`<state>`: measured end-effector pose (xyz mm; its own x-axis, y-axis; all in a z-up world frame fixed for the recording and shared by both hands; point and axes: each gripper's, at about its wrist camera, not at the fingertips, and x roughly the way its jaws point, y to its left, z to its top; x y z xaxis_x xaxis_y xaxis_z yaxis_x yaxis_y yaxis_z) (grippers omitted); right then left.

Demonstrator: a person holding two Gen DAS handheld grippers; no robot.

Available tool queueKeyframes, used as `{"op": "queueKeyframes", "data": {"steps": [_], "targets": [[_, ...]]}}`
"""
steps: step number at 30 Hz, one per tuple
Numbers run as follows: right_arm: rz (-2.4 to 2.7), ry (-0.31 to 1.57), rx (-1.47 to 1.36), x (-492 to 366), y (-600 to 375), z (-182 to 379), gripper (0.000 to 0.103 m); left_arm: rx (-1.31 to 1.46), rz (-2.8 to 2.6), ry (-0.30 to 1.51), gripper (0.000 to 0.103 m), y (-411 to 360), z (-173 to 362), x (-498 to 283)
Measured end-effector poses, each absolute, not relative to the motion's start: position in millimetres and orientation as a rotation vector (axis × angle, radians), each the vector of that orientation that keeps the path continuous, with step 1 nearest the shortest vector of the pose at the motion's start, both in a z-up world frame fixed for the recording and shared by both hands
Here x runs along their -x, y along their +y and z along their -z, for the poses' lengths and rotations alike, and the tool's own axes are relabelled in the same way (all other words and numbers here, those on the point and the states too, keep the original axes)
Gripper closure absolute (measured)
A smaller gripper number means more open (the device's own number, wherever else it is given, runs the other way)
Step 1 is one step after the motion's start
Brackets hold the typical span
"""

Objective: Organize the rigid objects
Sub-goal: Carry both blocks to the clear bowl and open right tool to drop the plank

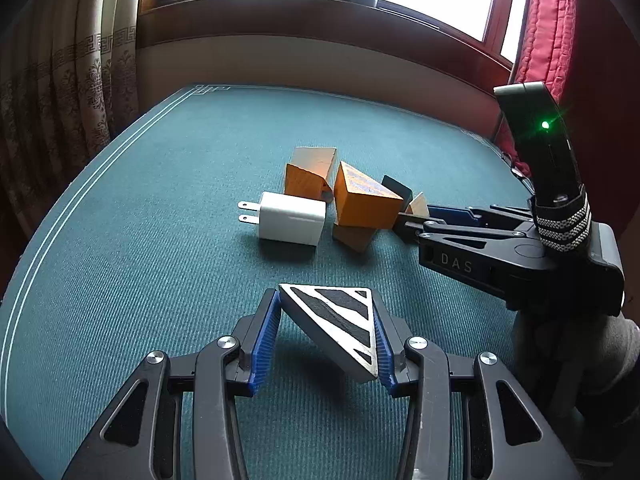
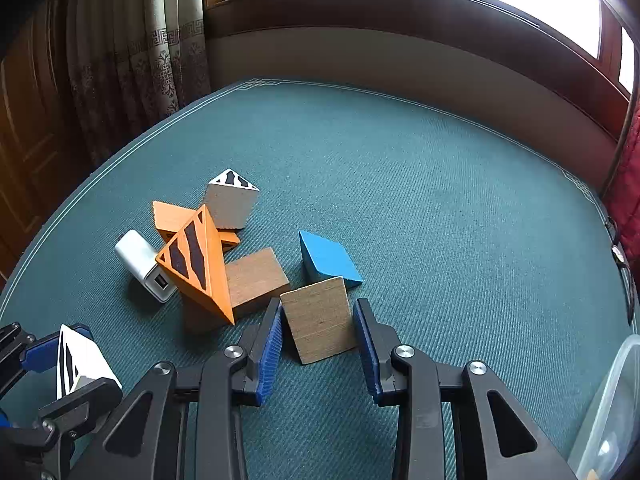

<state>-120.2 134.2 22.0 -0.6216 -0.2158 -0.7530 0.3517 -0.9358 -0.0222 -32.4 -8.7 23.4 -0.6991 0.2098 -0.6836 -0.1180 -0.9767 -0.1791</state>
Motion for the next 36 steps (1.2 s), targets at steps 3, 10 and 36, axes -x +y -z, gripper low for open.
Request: {"op": "queueKeyframes", "data": {"steps": [3,10,36], "targets": [[2.569,0.199,-1.162,113.4,138.8,-22.1,0.066,1.126,-2.740,-0.186,0.059,-9.0,-22.4,31.8],[2.561,0.122,-1.157,86.9,155.2,-21.8,0.066,1.122,-2.741,-0.182,0.059,-6.5,-22.9,29.9],[2.668,-0.073,-1.020,-0.9,236.9,-57.0,0.066,1.076,-2.694,-0.152,0.059,35.9,-38.8,7.2]]}}
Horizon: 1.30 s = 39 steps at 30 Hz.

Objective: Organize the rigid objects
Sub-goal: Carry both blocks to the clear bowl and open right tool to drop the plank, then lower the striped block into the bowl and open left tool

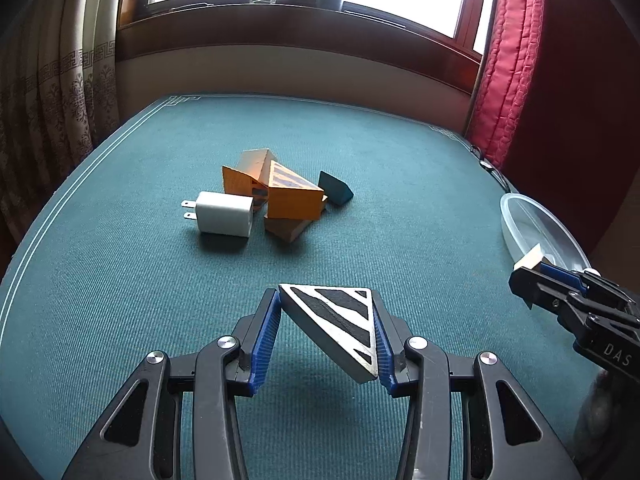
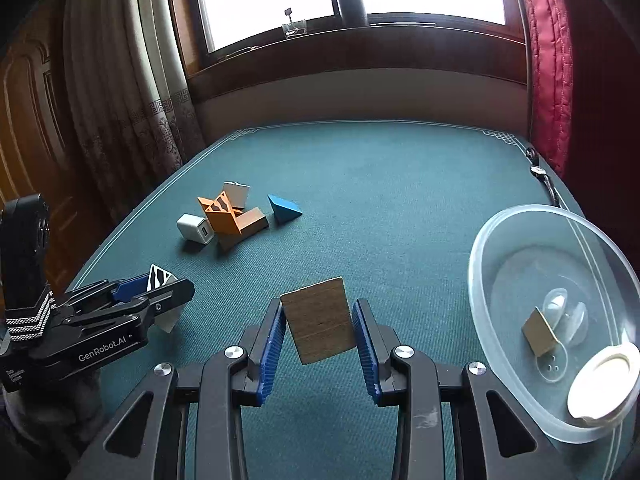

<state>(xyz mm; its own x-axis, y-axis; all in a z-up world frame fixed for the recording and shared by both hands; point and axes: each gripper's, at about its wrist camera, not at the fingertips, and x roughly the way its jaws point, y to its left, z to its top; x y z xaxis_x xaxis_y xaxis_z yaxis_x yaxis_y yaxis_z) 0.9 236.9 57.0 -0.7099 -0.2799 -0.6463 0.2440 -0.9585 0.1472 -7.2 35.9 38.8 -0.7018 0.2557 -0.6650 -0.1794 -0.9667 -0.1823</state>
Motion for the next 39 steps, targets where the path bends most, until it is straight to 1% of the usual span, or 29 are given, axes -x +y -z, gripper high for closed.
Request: {"op": "queueKeyframes", "data": {"steps": [9,22,24,28,30,37,39], "targets": [[2.790,-0.137,-0.977,-15.7,290.4,-70.6,0.066,1.047,-2.653,-0.124,0.059,64.1,-47.8,0.6],[2.976,-0.304,-0.973,-16.0,372.5,-76.3,0.066,1.002,-2.597,-0.083,0.059,102.5,-65.2,-3.4],[3.004,-0.328,-0.964,-16.8,382.2,-77.2,0.060,0.991,-2.584,-0.073,0.059,110.7,-68.3,-4.1],[3.048,-0.362,-0.952,-18.7,397.9,-76.8,0.057,0.960,-2.555,-0.036,0.059,130.0,-76.9,-6.7],[3.064,-0.376,-0.953,-20.3,403.6,-74.8,0.052,0.947,-2.539,-0.016,0.059,140.6,-80.5,-7.8],[3.106,-0.395,-0.948,-25.6,416.6,-71.5,0.051,0.907,-2.473,0.056,0.059,183.5,-88.2,-6.7],[3.122,-0.411,-0.935,-28.3,421.7,-72.9,0.049,0.904,-2.454,0.070,0.059,196.9,-88.6,-4.0]]}}
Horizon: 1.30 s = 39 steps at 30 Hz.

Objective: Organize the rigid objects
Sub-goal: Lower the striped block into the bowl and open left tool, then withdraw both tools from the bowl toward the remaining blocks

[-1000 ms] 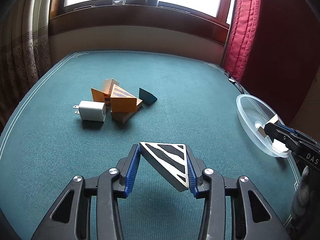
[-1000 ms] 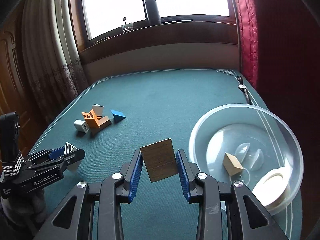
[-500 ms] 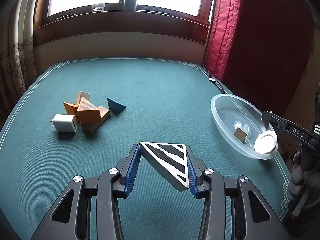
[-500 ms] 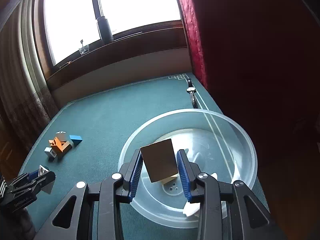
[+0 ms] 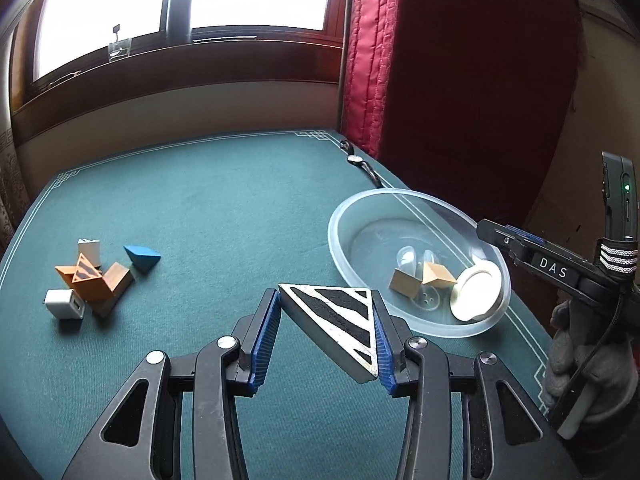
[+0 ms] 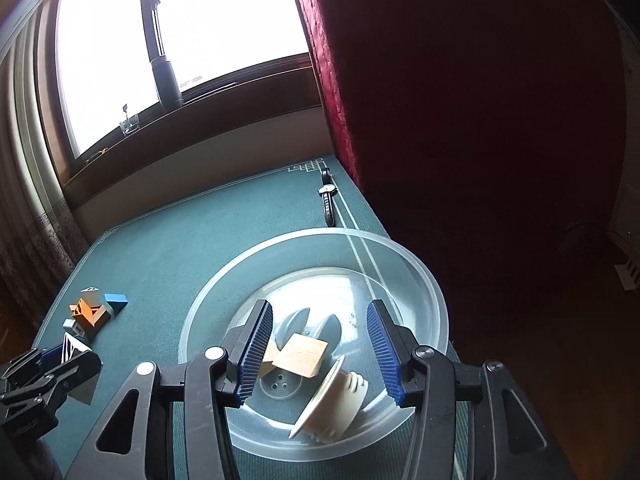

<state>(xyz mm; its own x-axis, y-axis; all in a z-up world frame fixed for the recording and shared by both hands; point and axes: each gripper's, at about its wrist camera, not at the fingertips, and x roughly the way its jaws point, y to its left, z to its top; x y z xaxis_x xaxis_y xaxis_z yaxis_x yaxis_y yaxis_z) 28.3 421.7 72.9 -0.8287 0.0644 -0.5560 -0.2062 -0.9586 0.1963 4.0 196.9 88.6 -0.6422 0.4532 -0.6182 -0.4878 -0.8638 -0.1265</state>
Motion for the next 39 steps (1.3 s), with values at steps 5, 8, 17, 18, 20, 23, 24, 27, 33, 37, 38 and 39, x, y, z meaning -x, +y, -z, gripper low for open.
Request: {"op": "queueKeyframes", "data": {"steps": [5,8,17,18,20,23,24,27,33,37,38,39], "targets": [[-2.839,0.403,0.817,-33.8,430.1,-75.5,0.042,0.900,-2.415,0.102,0.059,226.9,-87.4,4.5],[-2.835,0.408,0.793,-36.5,432.3,-76.7,0.038,0.893,-2.395,0.123,0.059,243.2,-86.7,9.8],[-2.802,0.441,0.772,-38.3,443.5,-78.0,0.036,0.874,-2.340,0.144,0.059,283.6,-86.2,22.7],[-2.798,0.443,0.772,-38.0,444.5,-77.7,0.036,0.872,-2.337,0.138,0.059,287.3,-85.9,24.3],[-2.793,0.446,0.773,-37.7,446.1,-77.4,0.036,0.879,-2.334,0.122,0.055,291.1,-84.8,27.0],[-2.790,0.449,0.772,-37.2,447.2,-77.6,0.035,0.886,-2.355,0.099,0.030,290.9,-82.9,29.7],[-2.790,0.449,0.772,-37.3,447.6,-77.7,0.035,0.879,-2.362,0.100,0.030,289.8,-82.7,29.2],[-2.791,0.446,0.767,-39.0,447.1,-77.8,0.034,0.884,-2.376,0.117,0.030,286.8,-81.4,29.0],[-2.798,0.423,0.774,-39.5,441.1,-77.4,0.033,0.868,-2.423,0.142,0.030,280.5,-83.0,27.2],[-2.802,0.411,0.782,-39.4,437.6,-77.4,0.030,0.859,-2.442,0.154,0.030,274.9,-83.5,24.4],[-2.802,0.409,0.786,-39.3,436.8,-77.4,0.030,0.860,-2.446,0.155,0.030,273.1,-83.0,24.0],[-2.803,0.408,0.790,-38.8,436.0,-77.5,0.030,0.863,-2.450,0.156,0.030,271.3,-82.5,23.9]]}}
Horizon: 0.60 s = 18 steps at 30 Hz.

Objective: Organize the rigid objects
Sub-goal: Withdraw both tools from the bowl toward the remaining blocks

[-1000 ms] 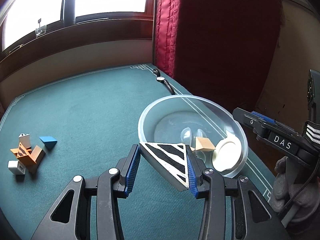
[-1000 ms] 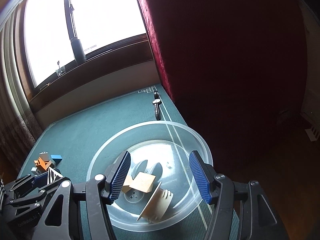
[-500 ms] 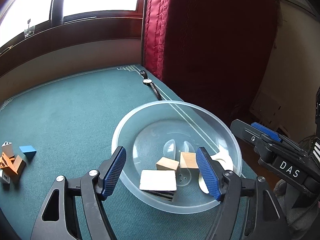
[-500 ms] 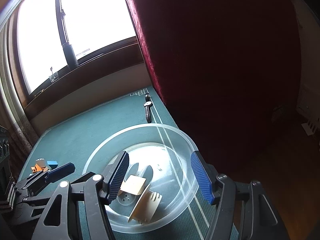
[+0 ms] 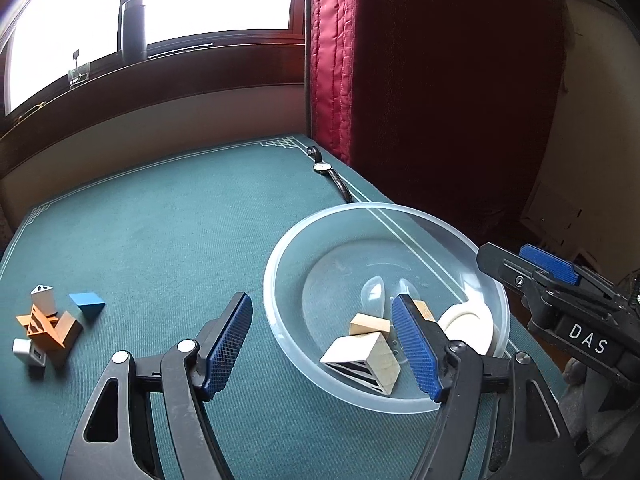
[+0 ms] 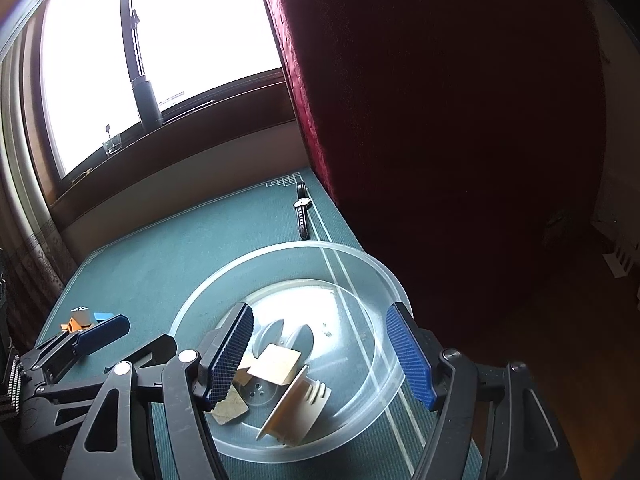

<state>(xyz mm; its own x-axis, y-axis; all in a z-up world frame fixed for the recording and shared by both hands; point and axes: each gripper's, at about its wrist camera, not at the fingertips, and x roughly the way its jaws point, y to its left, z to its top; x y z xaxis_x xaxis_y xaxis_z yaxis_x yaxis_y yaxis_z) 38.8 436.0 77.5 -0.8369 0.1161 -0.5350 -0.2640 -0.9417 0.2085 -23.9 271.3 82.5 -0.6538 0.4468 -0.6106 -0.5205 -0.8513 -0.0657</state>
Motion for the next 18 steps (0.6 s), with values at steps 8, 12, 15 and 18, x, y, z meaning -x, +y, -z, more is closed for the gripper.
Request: {"op": "queueKeyframes", "data": {"steps": [8,12,15,18], "targets": [[-2.823,0.405,0.798,-37.3,430.8,-77.3,0.030,0.910,-2.489,0.112,0.027,246.4,-72.4,26.5],[-2.845,0.384,0.804,-36.2,421.3,-77.7,0.025,0.918,-2.528,0.092,0.027,226.8,-70.4,28.1],[-2.864,0.346,0.794,-37.0,409.6,-77.9,0.018,0.921,-2.564,0.067,0.027,208.4,-70.3,30.4],[-2.895,0.290,0.788,-38.1,394.2,-79.9,0.018,0.940,-2.606,0.032,0.027,186.9,-69.3,34.0]]}}
